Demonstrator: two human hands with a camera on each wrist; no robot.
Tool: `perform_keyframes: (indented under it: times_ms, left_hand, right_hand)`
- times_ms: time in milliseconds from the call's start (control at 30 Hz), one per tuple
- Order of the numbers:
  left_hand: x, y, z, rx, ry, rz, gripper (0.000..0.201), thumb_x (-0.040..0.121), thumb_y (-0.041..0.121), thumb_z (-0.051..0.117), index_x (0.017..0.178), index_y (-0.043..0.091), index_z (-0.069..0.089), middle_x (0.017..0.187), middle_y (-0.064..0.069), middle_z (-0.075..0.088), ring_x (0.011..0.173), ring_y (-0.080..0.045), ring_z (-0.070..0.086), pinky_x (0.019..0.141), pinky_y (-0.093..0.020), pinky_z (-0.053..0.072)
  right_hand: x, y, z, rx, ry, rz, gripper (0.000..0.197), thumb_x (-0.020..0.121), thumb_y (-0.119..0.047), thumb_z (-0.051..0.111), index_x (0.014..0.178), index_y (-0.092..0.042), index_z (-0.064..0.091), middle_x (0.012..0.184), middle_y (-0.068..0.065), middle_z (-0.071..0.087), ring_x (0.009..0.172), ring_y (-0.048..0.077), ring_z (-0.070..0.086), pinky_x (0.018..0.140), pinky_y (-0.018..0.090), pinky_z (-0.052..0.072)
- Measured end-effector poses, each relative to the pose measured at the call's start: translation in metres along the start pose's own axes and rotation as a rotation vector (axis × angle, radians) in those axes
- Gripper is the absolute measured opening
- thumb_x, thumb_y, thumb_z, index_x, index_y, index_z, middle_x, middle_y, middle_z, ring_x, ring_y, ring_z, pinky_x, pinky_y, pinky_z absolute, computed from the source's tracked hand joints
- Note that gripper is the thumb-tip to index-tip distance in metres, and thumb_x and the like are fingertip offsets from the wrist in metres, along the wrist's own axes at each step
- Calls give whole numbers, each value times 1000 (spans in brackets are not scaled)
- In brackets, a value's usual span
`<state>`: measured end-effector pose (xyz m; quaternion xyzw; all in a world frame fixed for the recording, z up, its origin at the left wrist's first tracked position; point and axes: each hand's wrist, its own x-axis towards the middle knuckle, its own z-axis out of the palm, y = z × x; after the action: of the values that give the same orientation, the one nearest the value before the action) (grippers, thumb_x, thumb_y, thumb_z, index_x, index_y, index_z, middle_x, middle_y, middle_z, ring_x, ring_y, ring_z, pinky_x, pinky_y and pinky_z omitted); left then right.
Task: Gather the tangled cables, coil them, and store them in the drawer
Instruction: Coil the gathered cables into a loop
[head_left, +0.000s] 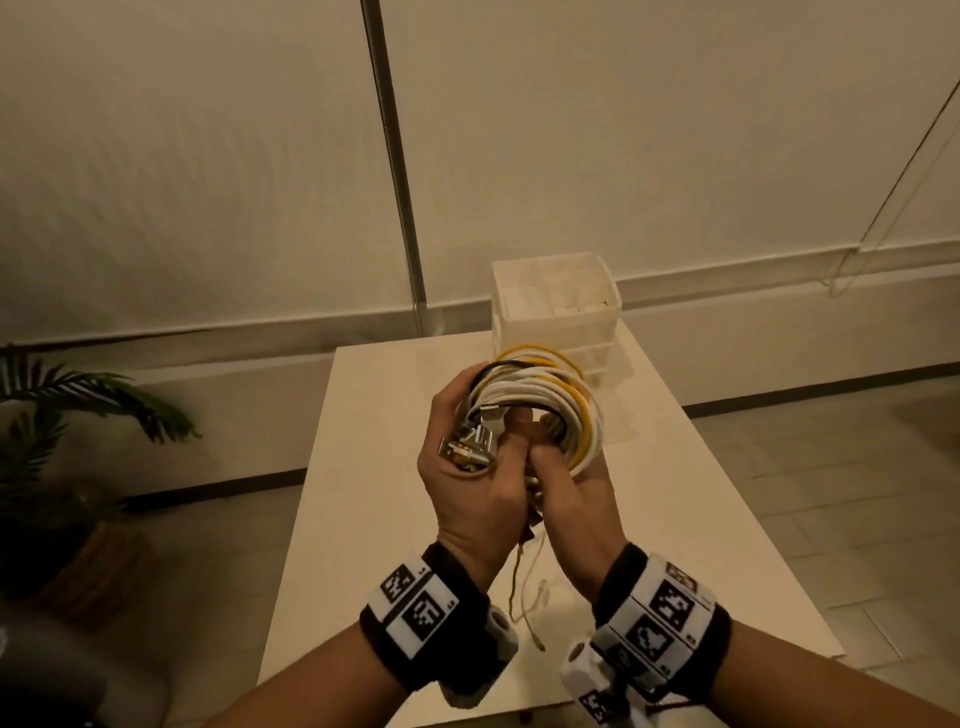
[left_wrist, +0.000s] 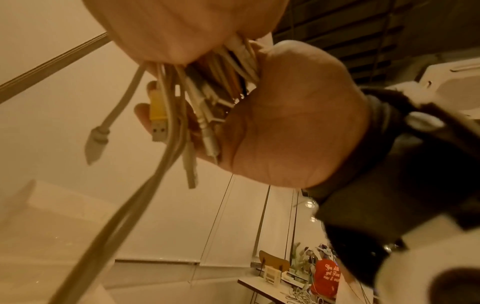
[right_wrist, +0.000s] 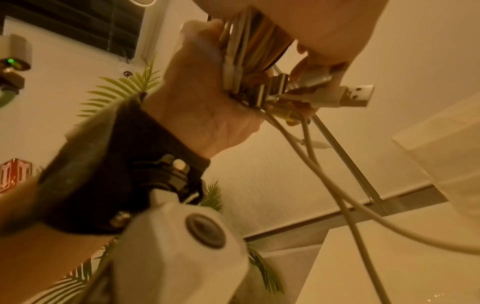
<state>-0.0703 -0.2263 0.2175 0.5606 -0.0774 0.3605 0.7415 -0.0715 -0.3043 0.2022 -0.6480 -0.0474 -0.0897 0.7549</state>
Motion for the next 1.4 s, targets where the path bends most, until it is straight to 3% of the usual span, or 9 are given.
perform_keyframes:
  times_ms: [67, 200, 400, 567, 833, 900, 1000, 1133, 1400]
  left_hand:
    - [-2, 0, 0, -3, 17, -17, 36, 82, 5, 67, 117, 8, 60, 107, 2, 72, 101, -15, 69, 89, -27, 53]
    - [-9, -5, 2, -3, 59, -67, 35, 82, 21, 69, 115, 15, 59, 107, 7, 72, 98, -12, 69, 86, -24, 53]
    - [6, -9, -7, 42, -11, 0, 38, 75, 13, 62, 113, 6, 61, 105, -3, 72, 97, -16, 70, 85, -23, 53]
    - [20, -10, -13, 157, -96, -43, 40, 73, -7, 58, 109, 8, 66, 101, -2, 73, 96, -19, 70, 83, -30, 55]
    - [56, 12, -20, 356, -604, -50, 40, 69, 0, 63, 106, 12, 69, 101, 3, 73, 99, -16, 69, 86, -26, 53]
    - [61, 19, -15, 463, -834, -70, 40, 70, 8, 68, 109, 16, 69, 102, 5, 74, 99, -13, 70, 87, -28, 54]
    - [63, 23, -4, 634, -1014, -81, 44, 72, 10, 78, 112, 22, 62, 99, 7, 74, 90, -5, 70, 79, -27, 56]
    - [56, 26, -1, 722, -948, -240, 53, 72, 20, 79, 107, 24, 38, 83, -2, 72, 70, -11, 68, 64, -35, 57]
    - [51, 29, -12, 588, -814, -289, 72, 67, 31, 85, 121, 29, 37, 91, 3, 68, 80, -12, 70, 75, -31, 59]
  right_hand:
    - [0, 1, 0, -17, 3, -47, 49, 76, -57, 57, 115, -28, 52, 99, -5, 70, 92, 15, 69, 78, 40, 58]
    - [-6, 4, 6, 3, 33, -79, 29, 85, -47, 52, 107, -30, 46, 93, -28, 67, 86, -5, 65, 73, 11, 48]
    - [-7, 2, 6, 41, -61, 94, 61, 73, -61, 63, 120, -25, 47, 95, 8, 71, 78, 31, 69, 60, 41, 56]
    - [4, -9, -28, 128, -325, 243, 63, 72, -36, 74, 128, -17, 53, 120, 14, 66, 111, 33, 63, 94, 52, 52]
    - [47, -51, -82, 45, -493, 343, 116, 39, -55, 91, 138, -23, 40, 129, 4, 62, 118, 22, 61, 100, 40, 50]
    - [58, -69, -77, -179, -629, 273, 109, 45, -59, 87, 138, -27, 40, 131, -2, 60, 115, 12, 62, 97, 33, 51]
    - [65, -80, -61, -538, -848, 175, 72, 67, -26, 84, 128, -27, 47, 122, -6, 63, 107, 9, 64, 96, 34, 53]
    - [65, -69, -59, -636, -790, 157, 67, 63, -10, 78, 124, -23, 53, 108, -2, 69, 95, 14, 68, 88, 40, 56]
    - [54, -42, -51, -634, -541, 54, 38, 70, -2, 68, 104, -19, 65, 93, 0, 70, 83, 17, 66, 77, 46, 56]
